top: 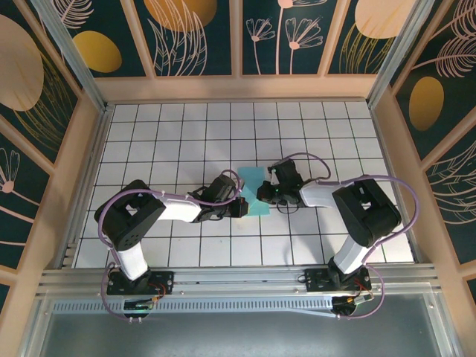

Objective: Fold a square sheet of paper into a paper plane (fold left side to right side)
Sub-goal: Fold the triangle a second time at the center of the table.

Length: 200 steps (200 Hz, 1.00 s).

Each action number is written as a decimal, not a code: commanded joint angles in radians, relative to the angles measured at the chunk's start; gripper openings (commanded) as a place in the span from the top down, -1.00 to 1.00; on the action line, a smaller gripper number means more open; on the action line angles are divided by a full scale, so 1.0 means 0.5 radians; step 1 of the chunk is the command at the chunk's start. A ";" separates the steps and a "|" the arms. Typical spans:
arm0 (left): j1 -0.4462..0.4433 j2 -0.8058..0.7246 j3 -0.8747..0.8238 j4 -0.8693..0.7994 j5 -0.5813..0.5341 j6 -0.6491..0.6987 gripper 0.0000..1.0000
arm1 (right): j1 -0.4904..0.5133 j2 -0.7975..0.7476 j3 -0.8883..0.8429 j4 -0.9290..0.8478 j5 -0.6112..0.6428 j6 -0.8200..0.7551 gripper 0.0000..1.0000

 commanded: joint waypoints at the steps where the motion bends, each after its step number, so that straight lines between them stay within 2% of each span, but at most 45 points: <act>1: 0.005 0.078 -0.087 -0.235 -0.079 -0.019 1.00 | -0.134 0.058 0.053 -0.073 0.127 -0.092 1.00; 61: 0.002 0.080 -0.101 -0.202 -0.073 -0.033 1.00 | -0.283 0.131 0.175 -0.123 0.103 -0.191 1.00; 106: 0.001 0.071 -0.099 -0.157 -0.060 -0.055 1.00 | -0.285 -0.097 0.163 -0.184 0.092 -0.187 1.00; 148: 0.000 0.061 -0.089 -0.161 -0.063 -0.047 1.00 | -0.159 -0.284 -0.041 -0.006 -0.105 -0.043 1.00; 200: 0.000 0.063 -0.086 -0.152 -0.057 -0.055 1.00 | 0.018 -0.109 -0.032 0.183 -0.165 0.090 1.00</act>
